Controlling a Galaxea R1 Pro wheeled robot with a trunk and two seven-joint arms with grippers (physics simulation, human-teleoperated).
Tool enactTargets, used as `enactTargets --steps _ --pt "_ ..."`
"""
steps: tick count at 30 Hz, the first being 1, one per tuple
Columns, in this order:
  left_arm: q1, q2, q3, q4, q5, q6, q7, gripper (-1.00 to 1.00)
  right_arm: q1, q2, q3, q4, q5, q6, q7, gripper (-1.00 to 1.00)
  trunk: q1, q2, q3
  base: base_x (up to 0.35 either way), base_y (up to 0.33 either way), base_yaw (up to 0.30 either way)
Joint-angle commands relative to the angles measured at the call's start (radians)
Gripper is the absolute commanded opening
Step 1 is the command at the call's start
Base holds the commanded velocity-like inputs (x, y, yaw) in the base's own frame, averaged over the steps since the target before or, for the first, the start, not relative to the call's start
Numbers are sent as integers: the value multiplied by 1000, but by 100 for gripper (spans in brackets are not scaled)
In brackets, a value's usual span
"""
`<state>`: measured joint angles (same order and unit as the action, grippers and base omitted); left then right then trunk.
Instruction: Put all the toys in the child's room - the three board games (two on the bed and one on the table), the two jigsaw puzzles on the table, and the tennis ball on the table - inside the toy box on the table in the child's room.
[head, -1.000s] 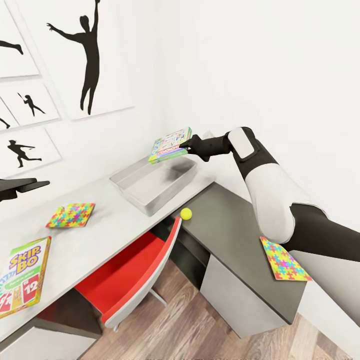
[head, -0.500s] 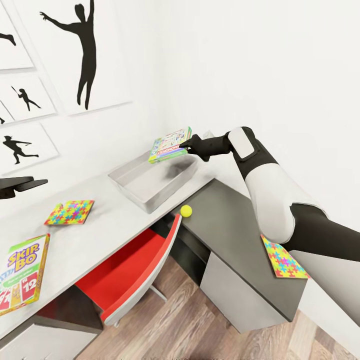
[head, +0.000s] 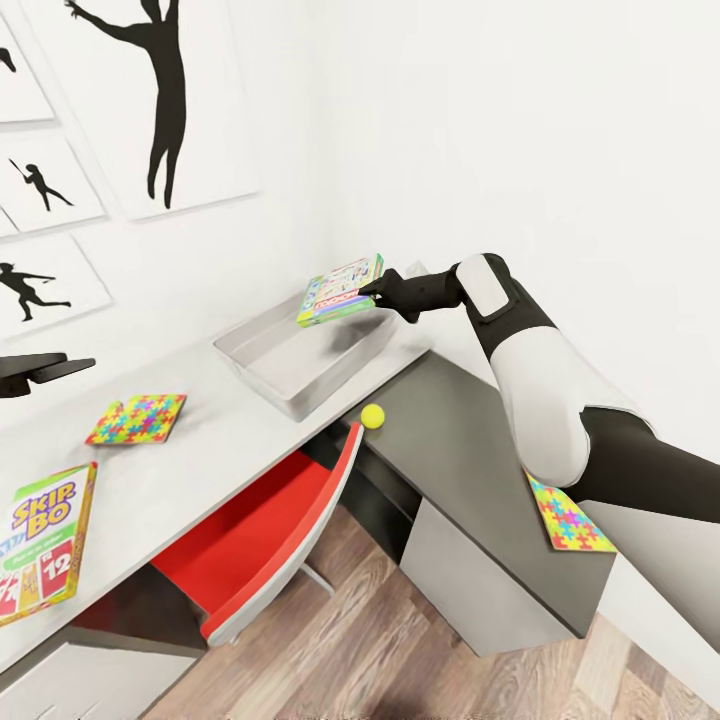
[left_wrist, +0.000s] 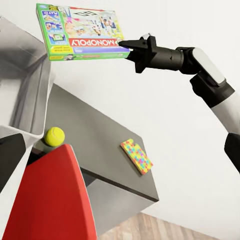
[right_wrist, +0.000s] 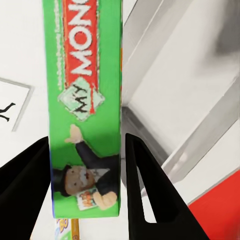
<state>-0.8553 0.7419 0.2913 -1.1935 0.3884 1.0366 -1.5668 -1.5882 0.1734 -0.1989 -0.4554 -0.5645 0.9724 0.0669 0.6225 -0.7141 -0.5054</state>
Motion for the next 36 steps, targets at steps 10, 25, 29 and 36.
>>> enactTargets --steps 10,25,29,36 --pt "-1 1 1 0 5 11 -4 100 -1 1 -8 0 9 5 7 -100 0 -1 -18 0 0 0" --pt "-1 1 5 0 7 11 -4 100 -1 1 -8 -3 9 5 10 -100 0 -1 -43 0 0 0" --pt "-1 1 5 0 7 11 -4 100 -1 1 -9 -32 9 6 11 -100 0 -1 -49 0 0 0" --pt "-1 0 4 0 7 11 -4 100 -1 1 -10 -48 9 8 11 -100 0 -1 -61 49 0 0"
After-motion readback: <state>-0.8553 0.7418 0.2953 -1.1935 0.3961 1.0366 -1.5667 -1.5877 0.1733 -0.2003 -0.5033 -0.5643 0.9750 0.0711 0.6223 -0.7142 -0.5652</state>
